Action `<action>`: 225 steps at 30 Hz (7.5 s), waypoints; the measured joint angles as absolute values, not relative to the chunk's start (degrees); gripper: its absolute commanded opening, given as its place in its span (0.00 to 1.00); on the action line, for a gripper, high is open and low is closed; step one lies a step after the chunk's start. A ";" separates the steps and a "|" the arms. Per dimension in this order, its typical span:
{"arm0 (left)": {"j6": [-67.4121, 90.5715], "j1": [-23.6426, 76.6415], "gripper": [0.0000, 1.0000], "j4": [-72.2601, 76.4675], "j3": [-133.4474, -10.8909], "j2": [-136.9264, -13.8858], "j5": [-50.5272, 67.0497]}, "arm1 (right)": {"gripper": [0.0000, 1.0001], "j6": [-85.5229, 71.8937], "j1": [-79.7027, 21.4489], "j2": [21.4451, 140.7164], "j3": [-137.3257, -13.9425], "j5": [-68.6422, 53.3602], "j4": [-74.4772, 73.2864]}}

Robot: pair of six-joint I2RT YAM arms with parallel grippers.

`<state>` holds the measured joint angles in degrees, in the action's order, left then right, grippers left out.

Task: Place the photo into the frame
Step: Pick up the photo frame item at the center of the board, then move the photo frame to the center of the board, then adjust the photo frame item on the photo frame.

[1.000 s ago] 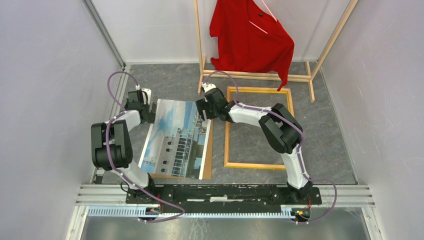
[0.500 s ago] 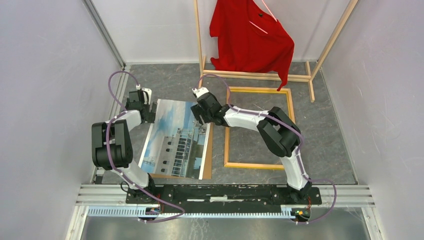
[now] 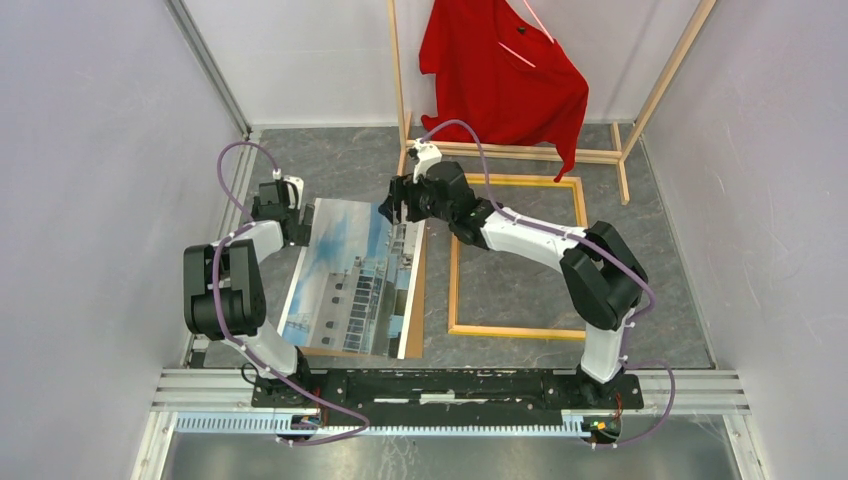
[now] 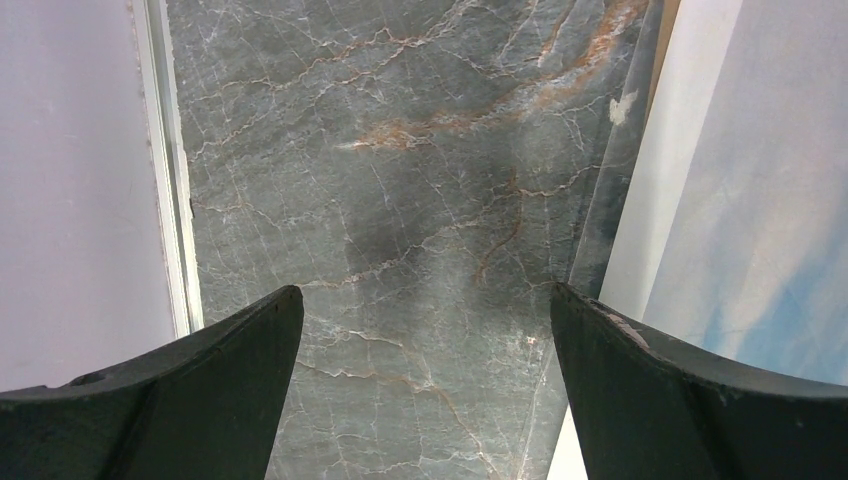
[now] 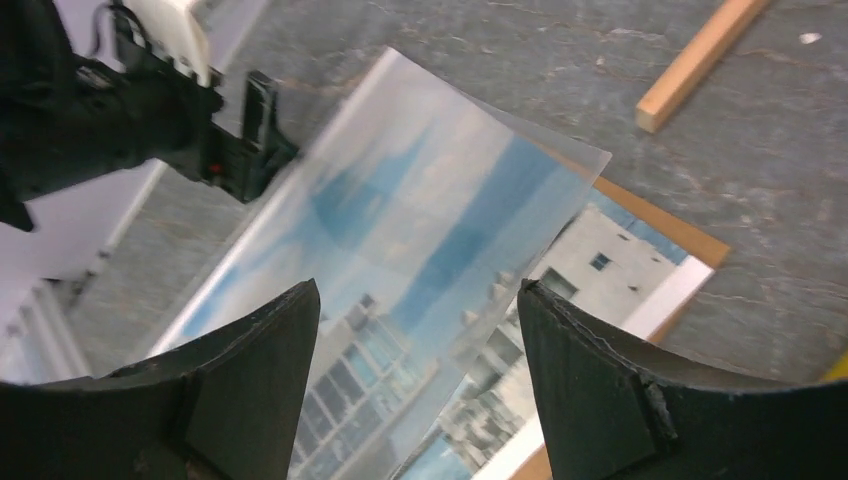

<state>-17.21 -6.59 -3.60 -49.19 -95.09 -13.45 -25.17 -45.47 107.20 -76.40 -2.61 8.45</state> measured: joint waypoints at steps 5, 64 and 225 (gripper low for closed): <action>-17.21 -6.61 1.00 -3.42 -49.04 -94.98 -13.45 | 0.74 -33.87 -42.83 107.77 -72.71 -10.09 16.53; -14.98 26.76 1.00 -34.24 -77.95 -100.33 -10.24 | 0.00 -12.05 -5.78 68.25 -59.44 0.64 -38.61; -10.92 29.39 0.82 -30.30 -69.19 -101.67 -9.85 | 0.08 -12.03 -2.57 76.47 -49.89 -32.08 -23.59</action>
<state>-10.92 29.39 -30.30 -69.19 -101.67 -9.85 -12.03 -2.57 76.47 -49.89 -32.08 -23.59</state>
